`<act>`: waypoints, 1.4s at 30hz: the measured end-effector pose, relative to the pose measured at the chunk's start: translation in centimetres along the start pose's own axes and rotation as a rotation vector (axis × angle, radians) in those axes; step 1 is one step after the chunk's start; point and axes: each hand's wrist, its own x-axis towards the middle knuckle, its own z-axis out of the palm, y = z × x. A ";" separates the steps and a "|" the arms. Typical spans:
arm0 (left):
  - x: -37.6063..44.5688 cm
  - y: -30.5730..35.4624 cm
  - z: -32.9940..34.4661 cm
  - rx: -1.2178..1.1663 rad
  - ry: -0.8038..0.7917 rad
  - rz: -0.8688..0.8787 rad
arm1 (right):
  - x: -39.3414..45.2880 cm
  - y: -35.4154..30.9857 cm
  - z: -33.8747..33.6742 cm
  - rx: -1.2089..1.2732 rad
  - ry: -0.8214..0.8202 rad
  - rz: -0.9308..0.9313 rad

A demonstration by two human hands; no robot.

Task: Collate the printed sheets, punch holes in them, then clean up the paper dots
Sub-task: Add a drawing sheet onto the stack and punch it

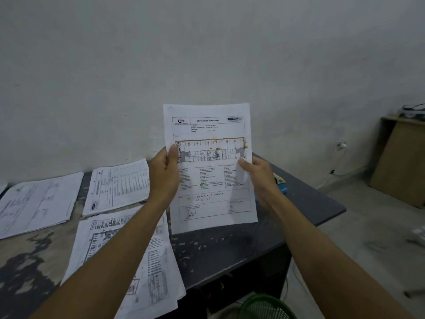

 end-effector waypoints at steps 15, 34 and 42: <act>-0.6 -4.9 4.3 0.089 -0.082 -0.291 | 8.3 -0.1 -3.7 -0.744 0.155 -0.216; 0.2 -6.9 11.9 0.011 -0.080 -0.641 | 12.2 3.5 -6.9 -0.723 -0.283 0.184; 0.5 -6.3 13.5 -0.017 -0.065 -0.671 | 12.6 3.8 -7.0 -0.741 -0.250 0.141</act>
